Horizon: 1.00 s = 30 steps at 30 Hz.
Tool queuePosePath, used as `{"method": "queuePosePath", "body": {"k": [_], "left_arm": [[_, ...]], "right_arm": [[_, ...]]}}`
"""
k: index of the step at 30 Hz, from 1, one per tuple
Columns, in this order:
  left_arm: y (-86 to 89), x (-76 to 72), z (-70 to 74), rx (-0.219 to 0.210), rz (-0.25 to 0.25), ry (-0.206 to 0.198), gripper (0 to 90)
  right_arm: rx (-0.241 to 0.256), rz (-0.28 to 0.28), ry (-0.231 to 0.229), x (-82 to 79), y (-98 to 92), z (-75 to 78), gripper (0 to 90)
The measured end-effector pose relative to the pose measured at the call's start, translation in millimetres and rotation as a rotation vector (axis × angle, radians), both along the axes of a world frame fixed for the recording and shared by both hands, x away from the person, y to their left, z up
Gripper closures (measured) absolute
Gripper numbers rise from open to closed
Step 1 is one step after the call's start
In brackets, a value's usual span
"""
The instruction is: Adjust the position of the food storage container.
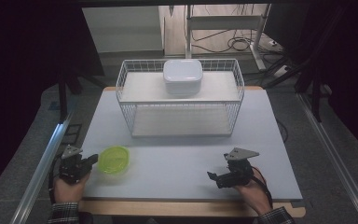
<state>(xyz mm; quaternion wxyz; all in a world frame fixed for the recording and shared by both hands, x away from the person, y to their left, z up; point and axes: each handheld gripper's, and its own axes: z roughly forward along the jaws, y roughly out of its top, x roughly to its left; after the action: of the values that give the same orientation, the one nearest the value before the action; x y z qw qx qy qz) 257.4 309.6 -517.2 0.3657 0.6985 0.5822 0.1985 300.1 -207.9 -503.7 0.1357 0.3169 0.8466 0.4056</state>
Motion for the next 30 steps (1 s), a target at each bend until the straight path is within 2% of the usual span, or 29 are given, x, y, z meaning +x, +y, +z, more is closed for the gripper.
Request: {"method": "queuePosePath", "body": {"k": [6, 10, 14, 20, 24, 30], "left_arm": [[-9.5, 1.6, 0.2, 0.000, -0.026, -0.001, 90.0], [-18.8, 3.0, 0.0, -0.006, -0.058, 0.004, 90.0], [-30.3, 3.2, 2.2, -0.007, -0.092, -0.008, 90.0], [-47.0, 6.3, 0.3, -0.005, -0.139, 0.008, 90.0], [-48.0, 7.3, -1.7, -0.007, -0.144, 0.020, 90.0], [-45.0, 9.2, -7.8, -0.042, -0.159, 0.050, 90.0]], "right_arm": [[-0.012, 0.010, 0.005, -0.3, 3.0, -2.1, 4.3], [-0.015, 0.011, 0.009, -0.2, 3.6, -2.7, 4.3], [-0.018, 0.012, 0.010, -0.3, 4.4, -3.2, 4.3], [-0.023, 0.015, 0.014, -0.2, 5.0, -4.0, 4.3], [-0.024, 0.016, 0.013, -0.3, 5.2, -4.1, 4.3], [-0.026, 0.019, 0.015, -0.2, 5.7, -4.6, 4.3]]}}
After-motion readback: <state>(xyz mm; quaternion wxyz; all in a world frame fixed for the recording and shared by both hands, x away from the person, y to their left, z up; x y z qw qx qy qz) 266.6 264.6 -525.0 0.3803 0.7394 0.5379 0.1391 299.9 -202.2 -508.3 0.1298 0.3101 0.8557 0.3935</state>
